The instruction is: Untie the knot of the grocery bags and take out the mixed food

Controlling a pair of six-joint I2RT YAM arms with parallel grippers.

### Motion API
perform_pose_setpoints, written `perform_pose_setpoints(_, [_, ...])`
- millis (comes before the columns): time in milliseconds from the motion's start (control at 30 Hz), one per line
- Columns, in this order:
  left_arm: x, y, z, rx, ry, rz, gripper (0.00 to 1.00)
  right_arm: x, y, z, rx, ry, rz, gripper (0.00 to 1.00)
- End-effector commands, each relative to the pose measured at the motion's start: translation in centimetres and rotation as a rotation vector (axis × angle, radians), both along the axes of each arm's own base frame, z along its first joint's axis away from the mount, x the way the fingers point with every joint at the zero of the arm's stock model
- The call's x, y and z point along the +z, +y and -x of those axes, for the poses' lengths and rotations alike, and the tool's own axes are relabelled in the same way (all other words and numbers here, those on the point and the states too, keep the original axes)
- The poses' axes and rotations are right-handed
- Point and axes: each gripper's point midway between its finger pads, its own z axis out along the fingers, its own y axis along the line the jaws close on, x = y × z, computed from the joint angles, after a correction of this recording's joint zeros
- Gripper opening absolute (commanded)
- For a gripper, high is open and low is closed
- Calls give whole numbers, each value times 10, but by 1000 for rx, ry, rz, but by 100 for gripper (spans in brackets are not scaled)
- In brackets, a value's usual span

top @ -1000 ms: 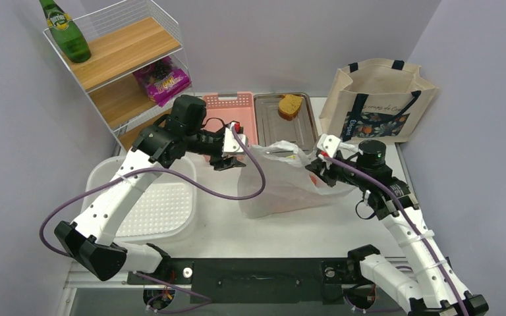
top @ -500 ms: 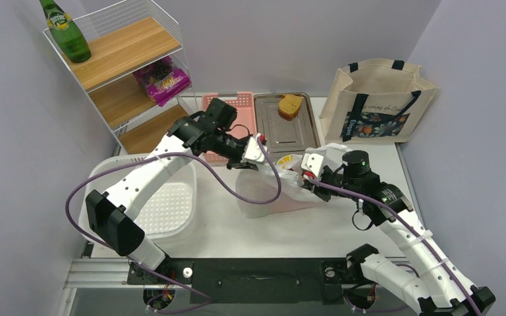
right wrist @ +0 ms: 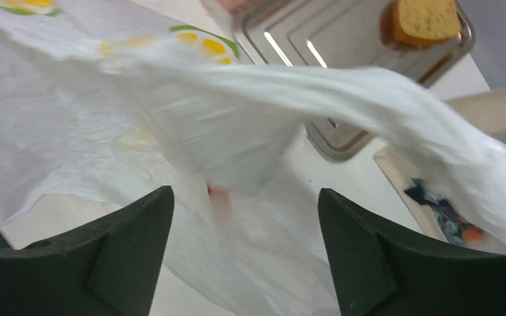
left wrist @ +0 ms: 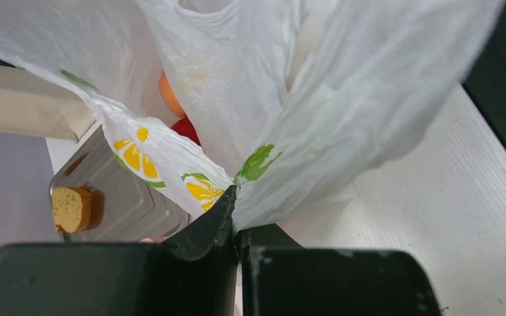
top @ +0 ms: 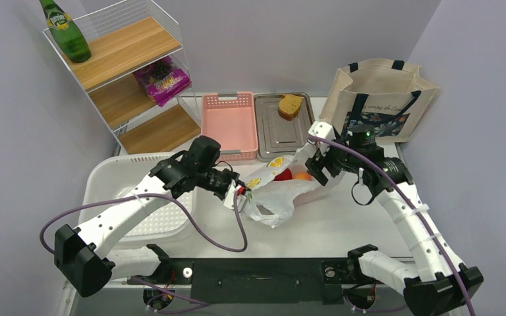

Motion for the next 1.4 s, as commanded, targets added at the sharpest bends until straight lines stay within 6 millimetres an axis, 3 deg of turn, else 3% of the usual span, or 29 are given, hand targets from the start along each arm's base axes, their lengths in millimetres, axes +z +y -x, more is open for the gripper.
perform_pose_setpoints(0, [4, -9, -10, -50, -112, 7, 1, -7, -27, -42, -107, -55, 137, 84])
perform_pose_setpoints(167, [-3, -8, -10, -75, -160, -13, 3, -33, -47, -75, -224, -67, 259, 89])
perform_pose_setpoints(267, [-15, -3, -7, -86, -170, -37, 3, -53, -46, -78, -215, -13, 284, 91])
perform_pose_setpoints(367, [-23, 0, -10, -85, -206, -54, 7, -76, -33, -73, -140, 74, 270, 89])
perform_pose_setpoints(400, [-31, 4, -11, -81, -215, -74, 8, -84, -32, -65, -112, 119, 281, 85])
perform_pose_setpoints(467, [-43, 10, -15, -78, -257, -105, 10, -104, -28, -54, -47, 238, 302, 58])
perform_pose_setpoints(500, [-54, 18, -15, -76, -269, -124, 11, -98, -22, -53, -10, 251, 273, 32])
perform_pose_setpoints(533, [-57, 22, -20, -62, -294, -131, 11, -100, -21, -44, 13, 325, 228, 18])
perform_pose_setpoints(567, [-66, 32, -21, -47, -302, -147, 10, -90, -19, -46, 1, 336, 182, 2])
perform_pose_setpoints(700, [-87, 67, -26, -3, -328, -219, 13, -36, -18, -59, -85, 388, -122, 0])
perform_pose_setpoints(733, [-85, 73, -30, 55, -305, -217, 20, -22, -18, -61, -92, 394, -190, 0])
perform_pose_setpoints(800, [-66, 71, -43, 198, -250, -150, 34, 4, -11, -61, -117, 423, -300, 0])
perform_pose_setpoints(833, [-43, 64, -56, 260, -261, -86, 38, 10, -7, -60, -114, 427, -326, 0])
perform_pose_setpoints(867, [-33, 61, -59, 356, -168, -39, 48, 15, -2, -53, -116, 457, -370, 0])
perform_pose_setpoints(933, [27, 48, -75, 475, -111, 109, 60, 19, 6, -46, -128, 487, -430, 0])
perform_pose_setpoints(1000, [69, 40, -82, 559, -21, 218, 63, 24, 13, -43, -129, 487, -468, 0])
perform_pose_setpoints(1067, [97, 38, -90, 624, 60, 299, 65, 27, 19, -43, -121, 471, -489, 0])
perform_pose_setpoints(1200, [109, 64, -121, 746, 127, 353, 67, 27, 22, -43, -130, 460, -498, 0])
perform_pose_setpoints(1367, [115, 117, -167, 928, 150, 405, 68, 25, 21, -45, -166, 466, -518, 0])
